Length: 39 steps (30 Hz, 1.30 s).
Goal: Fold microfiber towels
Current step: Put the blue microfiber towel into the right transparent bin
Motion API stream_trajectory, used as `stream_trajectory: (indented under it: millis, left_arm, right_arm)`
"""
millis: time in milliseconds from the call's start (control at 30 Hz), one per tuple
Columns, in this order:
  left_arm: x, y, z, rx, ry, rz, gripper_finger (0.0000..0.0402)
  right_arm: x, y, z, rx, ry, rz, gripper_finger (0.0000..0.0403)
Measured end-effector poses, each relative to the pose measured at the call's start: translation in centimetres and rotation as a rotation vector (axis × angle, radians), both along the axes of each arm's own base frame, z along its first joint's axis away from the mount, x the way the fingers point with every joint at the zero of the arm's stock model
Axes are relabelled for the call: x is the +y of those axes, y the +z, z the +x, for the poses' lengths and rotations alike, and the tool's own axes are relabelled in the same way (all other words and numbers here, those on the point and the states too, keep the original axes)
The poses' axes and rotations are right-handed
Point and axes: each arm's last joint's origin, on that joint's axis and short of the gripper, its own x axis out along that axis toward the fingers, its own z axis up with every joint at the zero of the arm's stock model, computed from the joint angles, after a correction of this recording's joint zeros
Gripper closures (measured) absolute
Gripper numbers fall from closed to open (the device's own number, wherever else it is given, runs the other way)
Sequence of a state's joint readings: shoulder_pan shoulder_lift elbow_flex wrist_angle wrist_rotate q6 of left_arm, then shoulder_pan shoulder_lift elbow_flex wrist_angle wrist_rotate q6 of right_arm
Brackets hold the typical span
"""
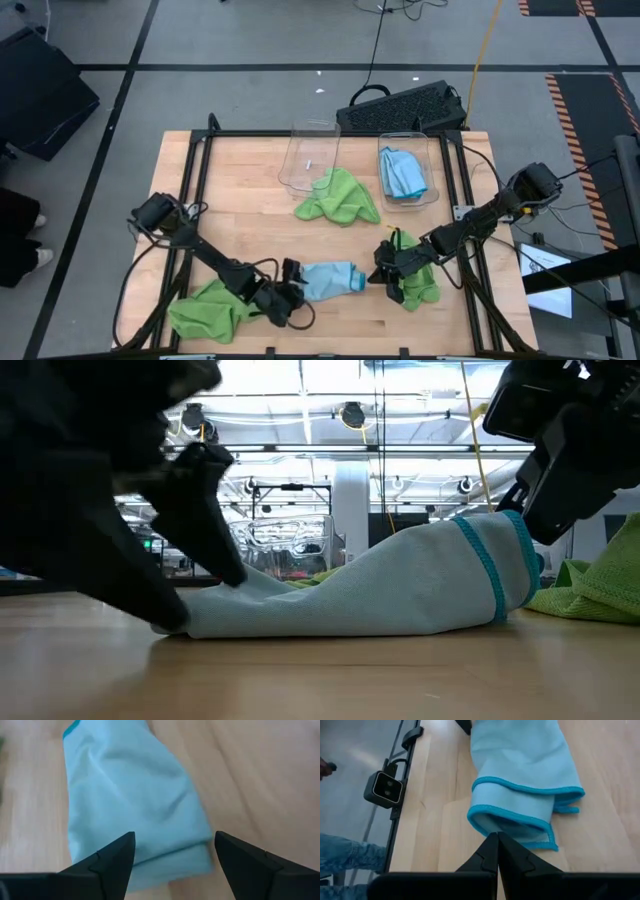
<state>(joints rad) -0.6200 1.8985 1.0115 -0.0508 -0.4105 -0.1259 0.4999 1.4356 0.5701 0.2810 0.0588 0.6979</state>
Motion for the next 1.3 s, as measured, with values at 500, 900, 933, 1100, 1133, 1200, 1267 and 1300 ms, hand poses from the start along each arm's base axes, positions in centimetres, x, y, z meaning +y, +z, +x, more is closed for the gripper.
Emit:
stream_trajectory:
  millis: [500,900,933,1100,1133,1200,1267,1300]
  left_arm:
    - [1.2,-2.7,1.7,0.085,-0.019,-0.093,0.0254]
    - [3.7,0.9,1.7,0.051,0.104,-0.128,0.037]
    - [4.2,1.9,1.9,0.027,0.138,-0.165,0.0371]
    - [7.1,5.8,1.8,0.013,0.225,-0.32,0.0382]
    - [7.8,6.5,1.7,0.016,0.24,-0.352,0.0382]
    - [8.9,8.0,1.8,-0.016,0.265,-0.434,0.0382]
    - [10.0,9.5,1.6,-0.042,0.308,-0.518,0.0382]
    - [10.5,10.1,1.5,-0.055,0.333,-0.553,0.0382]
  right_arm:
    - [0.1,0.4,0.3,-0.044,-0.033,0.031,0.0403]
    - [0.7,3.7,1.6,-0.141,-0.126,0.199,0.0403]
    - [0.9,4.6,2.0,-0.156,-0.131,0.185,0.0403]
    - [1.8,10.2,4.3,-0.157,-0.108,-0.006,0.0402]
    - [1.9,11.3,4.8,-0.164,-0.107,-0.062,0.0399]
    - [1.9,13.1,5.5,-0.179,-0.101,-0.165,0.0386]
    - [1.5,14.3,6.4,-0.189,-0.132,-0.213,0.0366]
    - [1.3,14.7,6.8,-0.195,-0.154,-0.222,0.0353]
